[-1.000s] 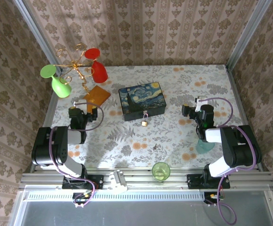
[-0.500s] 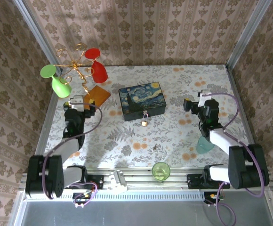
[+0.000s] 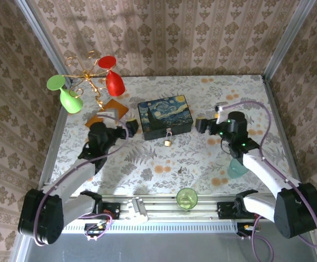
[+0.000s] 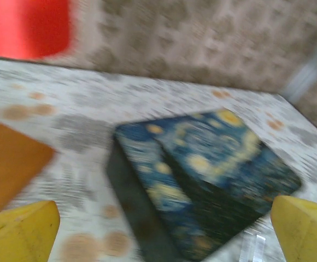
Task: Unlock the padlock with the key
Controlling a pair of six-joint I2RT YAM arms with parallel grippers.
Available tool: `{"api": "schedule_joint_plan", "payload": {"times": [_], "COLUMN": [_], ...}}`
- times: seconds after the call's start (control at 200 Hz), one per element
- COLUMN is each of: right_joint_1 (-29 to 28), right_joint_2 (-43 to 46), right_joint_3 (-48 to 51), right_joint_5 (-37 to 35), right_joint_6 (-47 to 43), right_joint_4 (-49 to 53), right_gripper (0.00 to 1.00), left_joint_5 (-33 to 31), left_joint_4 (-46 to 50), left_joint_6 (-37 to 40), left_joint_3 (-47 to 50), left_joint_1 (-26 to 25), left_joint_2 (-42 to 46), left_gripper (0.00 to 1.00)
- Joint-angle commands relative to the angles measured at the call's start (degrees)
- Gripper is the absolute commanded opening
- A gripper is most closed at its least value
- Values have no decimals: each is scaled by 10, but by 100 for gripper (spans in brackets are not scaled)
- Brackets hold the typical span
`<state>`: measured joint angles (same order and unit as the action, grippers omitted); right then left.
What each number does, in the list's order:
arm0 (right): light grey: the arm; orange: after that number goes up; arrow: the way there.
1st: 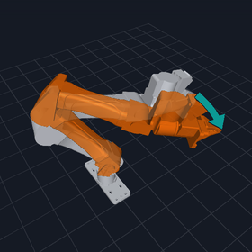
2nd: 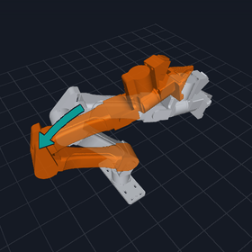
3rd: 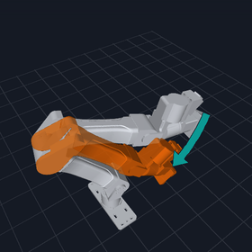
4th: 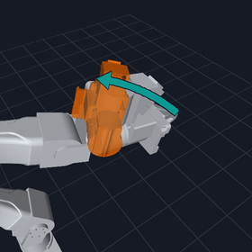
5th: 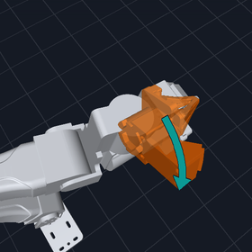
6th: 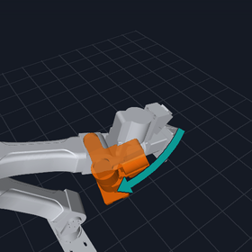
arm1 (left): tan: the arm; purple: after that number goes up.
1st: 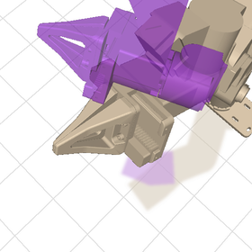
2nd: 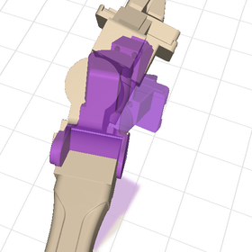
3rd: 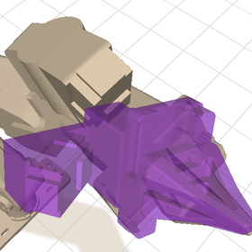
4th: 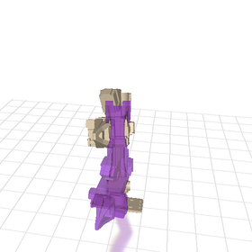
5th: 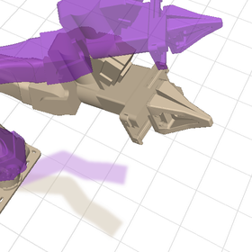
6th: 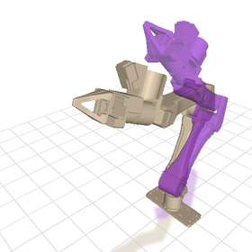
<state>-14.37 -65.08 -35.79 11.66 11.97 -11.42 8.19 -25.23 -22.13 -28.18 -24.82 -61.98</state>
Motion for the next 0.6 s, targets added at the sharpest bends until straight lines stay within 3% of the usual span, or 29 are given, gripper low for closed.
{"api": "schedule_joint_plan", "payload": {"times": [0.0,0.08,0.21,0.335,0.415,0.595], "right_joint_1": [-24,-43,-72,-73,-79,-144], "right_joint_2": [-40,-89,-183,-200,-194,-162], "right_joint_3": [4,7,-29,-18,-24,-27], "right_joint_5": [40,65,76,78,71,-18], "right_joint_6": [63,97,120,144,131,56], "right_joint_4": [6,-35,-29,-54,-1,173], "right_gripper": [100,100,95,95,94,88], "left_joint_5": [9,11,28,9,-10,-46], "left_joint_4": [27,25,-28,-25,-16,-1], "left_joint_6": [-51,-57,-90,-97,-104,-113], "left_joint_3": [-30,-48,-46,-49,-49,-34], "left_joint_1": [-69,-105,-124,-149,-167,-200], "left_joint_2": [-49,-101,-161,-179,-187,-178], "left_gripper": [98,96,92,88,87,86]}}
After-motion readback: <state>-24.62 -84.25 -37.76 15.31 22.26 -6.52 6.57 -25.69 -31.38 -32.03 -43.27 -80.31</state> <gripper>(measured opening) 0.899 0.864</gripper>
